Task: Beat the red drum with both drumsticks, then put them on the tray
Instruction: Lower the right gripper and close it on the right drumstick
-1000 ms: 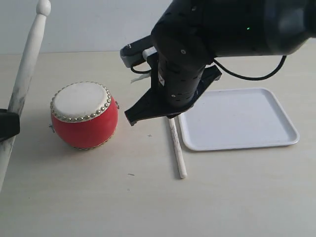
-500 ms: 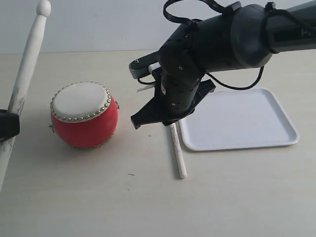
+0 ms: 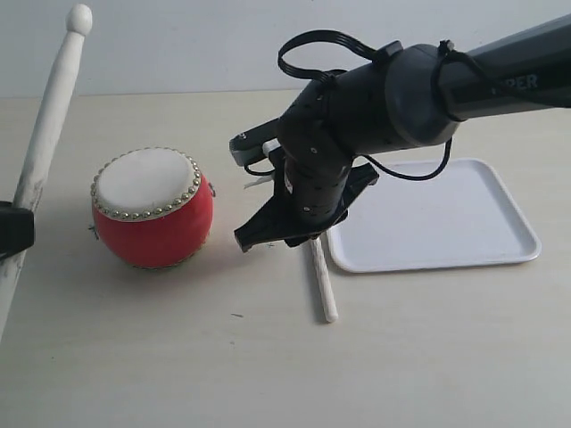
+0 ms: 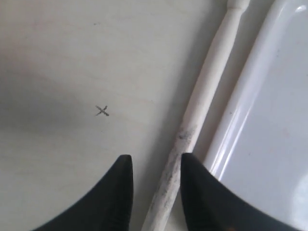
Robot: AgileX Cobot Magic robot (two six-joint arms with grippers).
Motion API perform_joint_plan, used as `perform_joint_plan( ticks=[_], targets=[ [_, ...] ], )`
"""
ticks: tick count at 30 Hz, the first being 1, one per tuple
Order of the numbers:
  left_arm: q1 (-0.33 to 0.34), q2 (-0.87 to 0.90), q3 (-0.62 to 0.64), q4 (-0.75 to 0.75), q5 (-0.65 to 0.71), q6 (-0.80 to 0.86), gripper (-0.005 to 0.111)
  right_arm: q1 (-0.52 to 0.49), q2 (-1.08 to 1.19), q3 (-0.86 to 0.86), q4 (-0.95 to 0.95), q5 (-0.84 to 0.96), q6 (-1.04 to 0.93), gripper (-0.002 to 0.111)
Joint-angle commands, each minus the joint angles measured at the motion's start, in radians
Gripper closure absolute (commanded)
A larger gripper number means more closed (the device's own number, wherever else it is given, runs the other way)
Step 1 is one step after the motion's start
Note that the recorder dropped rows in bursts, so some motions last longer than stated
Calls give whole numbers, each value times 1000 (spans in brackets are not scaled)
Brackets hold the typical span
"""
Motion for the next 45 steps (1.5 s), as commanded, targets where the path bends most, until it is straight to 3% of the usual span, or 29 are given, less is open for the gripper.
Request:
perform_joint_plan(
  ticks=[1,19,45],
  targets=[
    [-7,-9,3,4,10,-5,107,-10,5,4,-27,-14,27,74],
    [-7,-9,3,6,8,-5,107,-51,7,4,73,-41,-20,74],
    [-7,-9,3,6,10,-5,107,-51,84,4,33,-33,-19,79]
  ],
)
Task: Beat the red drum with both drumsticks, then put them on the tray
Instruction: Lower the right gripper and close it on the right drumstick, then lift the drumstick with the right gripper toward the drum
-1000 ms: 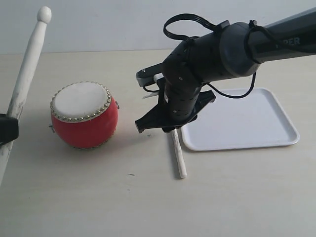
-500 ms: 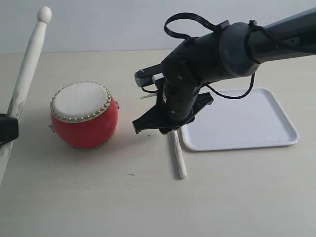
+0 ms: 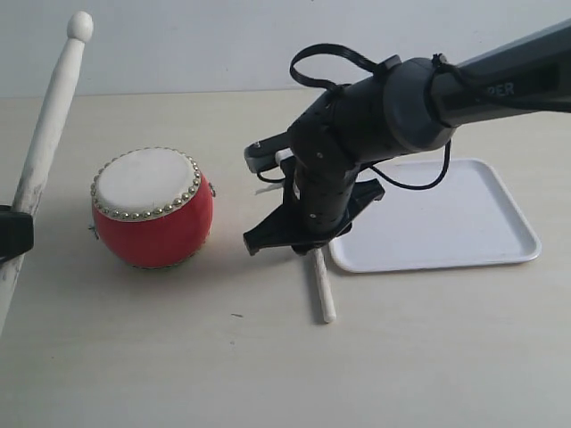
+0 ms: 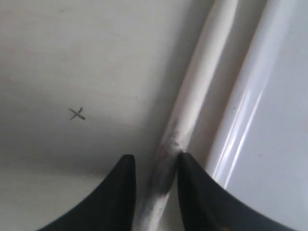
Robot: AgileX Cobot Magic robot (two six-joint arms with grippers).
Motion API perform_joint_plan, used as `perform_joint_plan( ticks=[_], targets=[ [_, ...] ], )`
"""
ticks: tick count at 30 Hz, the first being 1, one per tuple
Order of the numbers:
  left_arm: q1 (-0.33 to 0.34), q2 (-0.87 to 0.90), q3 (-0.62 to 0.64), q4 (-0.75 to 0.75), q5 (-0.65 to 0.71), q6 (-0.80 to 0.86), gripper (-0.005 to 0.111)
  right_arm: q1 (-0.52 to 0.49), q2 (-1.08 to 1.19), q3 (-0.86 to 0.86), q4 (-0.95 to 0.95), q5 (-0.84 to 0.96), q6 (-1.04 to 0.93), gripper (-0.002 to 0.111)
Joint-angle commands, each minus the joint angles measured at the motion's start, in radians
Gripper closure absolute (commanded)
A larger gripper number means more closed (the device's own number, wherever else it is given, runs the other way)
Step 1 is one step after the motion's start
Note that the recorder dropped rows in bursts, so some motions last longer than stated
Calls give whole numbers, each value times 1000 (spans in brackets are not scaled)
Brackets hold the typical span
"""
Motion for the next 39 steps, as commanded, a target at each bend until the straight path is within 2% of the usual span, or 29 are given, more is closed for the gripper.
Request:
perform_joint_plan(
  ticks=[1,13,16,20,29,33,39],
  targets=[
    [-7,-9,3,6,1,-5,107,-6,25,4,-40,-1,-5,79],
    [-7,-9,3,6,0,-5,107,-6,66,4,-36,-3,-5,80],
    [-7,-9,3,6,0,-5,107,-6,91,4,-39,-3,-7,88],
    [-7,-9,3,6,0,-5,107,-6,105,4,-43,-3,-15,108],
    [-7,-9,3,10,0,-5,107,-6,77,0,-43,46,-75,108],
    [-7,-9,3,16,-2,-5,107,-6,-23,0,-19,68,-113,108],
    [-7,-9,3,103,-6,-5,107,-6,-188,0,85,66,-232,108]
  ],
)
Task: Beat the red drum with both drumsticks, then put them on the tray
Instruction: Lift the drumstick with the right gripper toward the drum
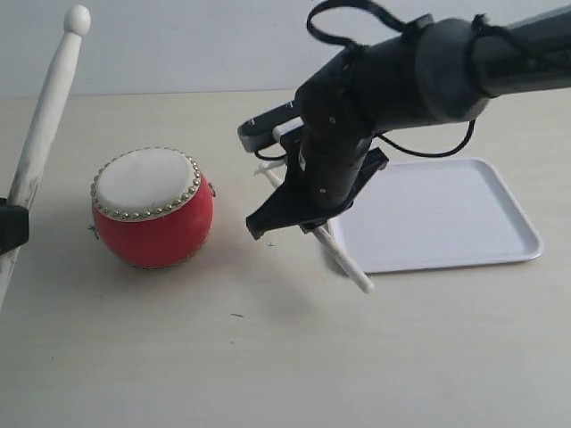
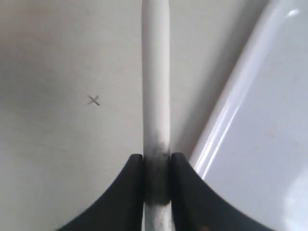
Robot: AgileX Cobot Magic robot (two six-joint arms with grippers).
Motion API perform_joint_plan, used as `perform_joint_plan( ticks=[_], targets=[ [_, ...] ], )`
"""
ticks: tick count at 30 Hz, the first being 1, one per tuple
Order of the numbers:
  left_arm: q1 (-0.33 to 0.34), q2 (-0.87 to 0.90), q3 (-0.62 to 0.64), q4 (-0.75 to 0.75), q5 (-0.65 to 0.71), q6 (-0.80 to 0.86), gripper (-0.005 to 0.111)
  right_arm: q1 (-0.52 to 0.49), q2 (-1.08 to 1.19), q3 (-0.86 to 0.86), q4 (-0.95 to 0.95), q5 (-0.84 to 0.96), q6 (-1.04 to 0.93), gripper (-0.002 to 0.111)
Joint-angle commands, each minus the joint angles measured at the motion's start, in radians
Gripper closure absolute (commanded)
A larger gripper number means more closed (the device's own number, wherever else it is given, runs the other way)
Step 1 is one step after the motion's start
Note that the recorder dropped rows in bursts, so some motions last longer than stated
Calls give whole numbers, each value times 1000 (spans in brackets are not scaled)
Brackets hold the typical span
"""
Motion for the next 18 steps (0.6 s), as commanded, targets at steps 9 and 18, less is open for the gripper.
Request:
perform_joint_plan(
  ticks=[9,18],
  targets=[
    [-7,-9,3,213,-9,-5,107,-6,-213,3,202,3,-261,108],
    [-7,-9,-42,486,294,-14,107,-4,-300,3,403,7,-634,108]
  ],
)
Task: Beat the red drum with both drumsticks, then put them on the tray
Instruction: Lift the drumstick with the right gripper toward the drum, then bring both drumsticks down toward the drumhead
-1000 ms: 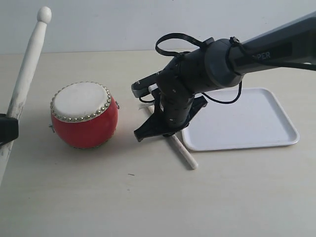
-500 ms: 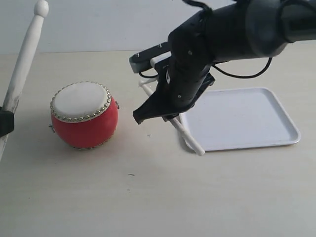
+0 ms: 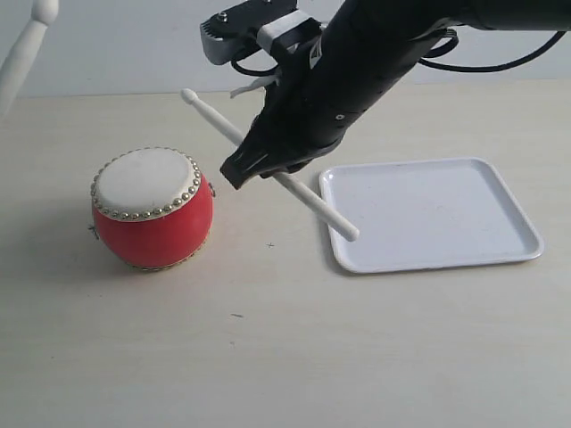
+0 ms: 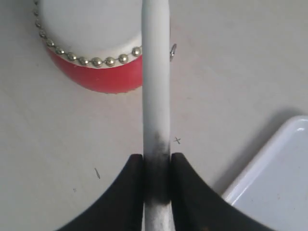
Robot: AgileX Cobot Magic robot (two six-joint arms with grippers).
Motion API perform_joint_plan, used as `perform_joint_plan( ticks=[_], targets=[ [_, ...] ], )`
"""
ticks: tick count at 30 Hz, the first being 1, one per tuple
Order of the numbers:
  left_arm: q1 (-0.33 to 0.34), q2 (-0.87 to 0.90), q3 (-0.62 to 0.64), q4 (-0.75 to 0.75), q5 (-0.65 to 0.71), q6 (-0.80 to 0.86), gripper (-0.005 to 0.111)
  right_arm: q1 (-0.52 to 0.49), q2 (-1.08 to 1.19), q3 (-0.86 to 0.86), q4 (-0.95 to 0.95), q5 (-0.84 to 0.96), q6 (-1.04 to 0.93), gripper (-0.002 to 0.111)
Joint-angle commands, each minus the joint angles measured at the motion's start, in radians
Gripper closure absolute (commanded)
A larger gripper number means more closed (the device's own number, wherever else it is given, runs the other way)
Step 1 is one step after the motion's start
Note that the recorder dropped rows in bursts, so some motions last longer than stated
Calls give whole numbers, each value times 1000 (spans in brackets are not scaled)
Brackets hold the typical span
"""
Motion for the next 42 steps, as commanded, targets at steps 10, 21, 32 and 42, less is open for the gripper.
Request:
perform_joint_plan(
  ticks=[10,21,32,42],
  targets=[
    [-7,367,-203,120,422,115,107,86,-40,3,-5,-32,-182,108],
    [85,672,-288,120,429,240,107,88,-40,3,-244,-12,-65,108],
    [229,689,-286,25,255,242,107,94,-10,3,-267,-27,-72,108],
    [229,689,-286,-19,222,259,107,94,54,3,-271,-85,-20,108]
  ],
)
